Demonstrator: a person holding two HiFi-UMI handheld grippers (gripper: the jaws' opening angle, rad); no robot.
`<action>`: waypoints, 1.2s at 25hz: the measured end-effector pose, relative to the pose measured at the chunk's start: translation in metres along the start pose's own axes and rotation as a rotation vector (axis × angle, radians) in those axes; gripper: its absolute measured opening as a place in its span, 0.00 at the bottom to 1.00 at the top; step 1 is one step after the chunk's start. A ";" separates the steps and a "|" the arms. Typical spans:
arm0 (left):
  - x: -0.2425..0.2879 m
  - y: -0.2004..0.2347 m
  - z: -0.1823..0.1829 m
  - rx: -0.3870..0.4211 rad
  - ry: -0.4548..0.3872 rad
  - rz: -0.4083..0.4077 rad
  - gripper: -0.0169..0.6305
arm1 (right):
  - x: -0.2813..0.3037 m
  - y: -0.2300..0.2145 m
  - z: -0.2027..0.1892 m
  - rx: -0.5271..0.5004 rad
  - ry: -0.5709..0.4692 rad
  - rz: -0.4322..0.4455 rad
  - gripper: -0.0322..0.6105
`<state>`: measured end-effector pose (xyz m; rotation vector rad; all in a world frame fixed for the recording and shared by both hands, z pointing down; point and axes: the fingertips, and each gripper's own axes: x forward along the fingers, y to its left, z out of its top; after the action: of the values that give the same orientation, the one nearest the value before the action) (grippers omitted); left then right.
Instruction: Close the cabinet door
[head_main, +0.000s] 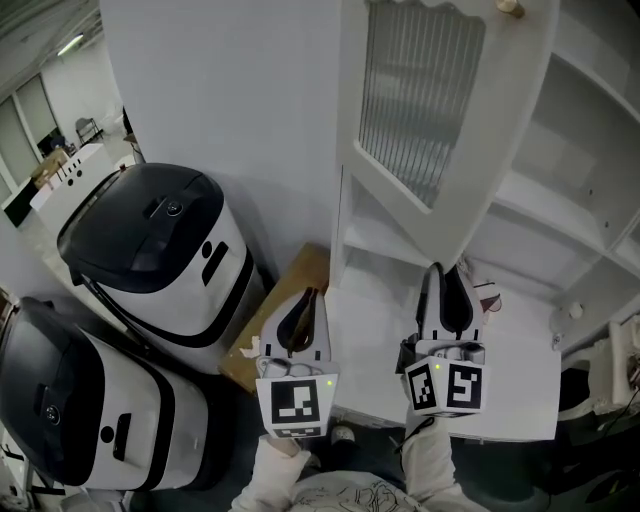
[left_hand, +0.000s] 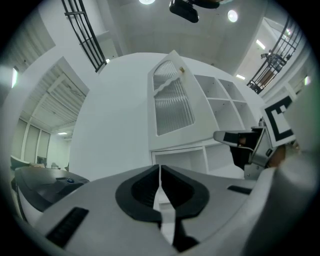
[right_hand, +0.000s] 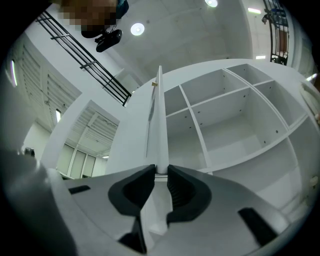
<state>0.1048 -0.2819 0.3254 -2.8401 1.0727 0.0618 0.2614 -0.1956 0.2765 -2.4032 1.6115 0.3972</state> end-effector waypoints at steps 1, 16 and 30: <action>0.005 -0.003 0.000 0.001 -0.001 -0.005 0.05 | 0.002 -0.004 -0.001 0.002 -0.002 0.003 0.17; 0.072 -0.059 0.002 0.010 -0.021 -0.097 0.05 | 0.019 -0.043 -0.006 0.031 -0.051 0.129 0.17; 0.115 -0.089 0.004 0.017 -0.027 -0.152 0.05 | 0.036 -0.072 -0.012 0.081 -0.082 0.220 0.17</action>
<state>0.2503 -0.2903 0.3198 -2.8856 0.8455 0.0784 0.3420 -0.2040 0.2779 -2.1299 1.8240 0.4532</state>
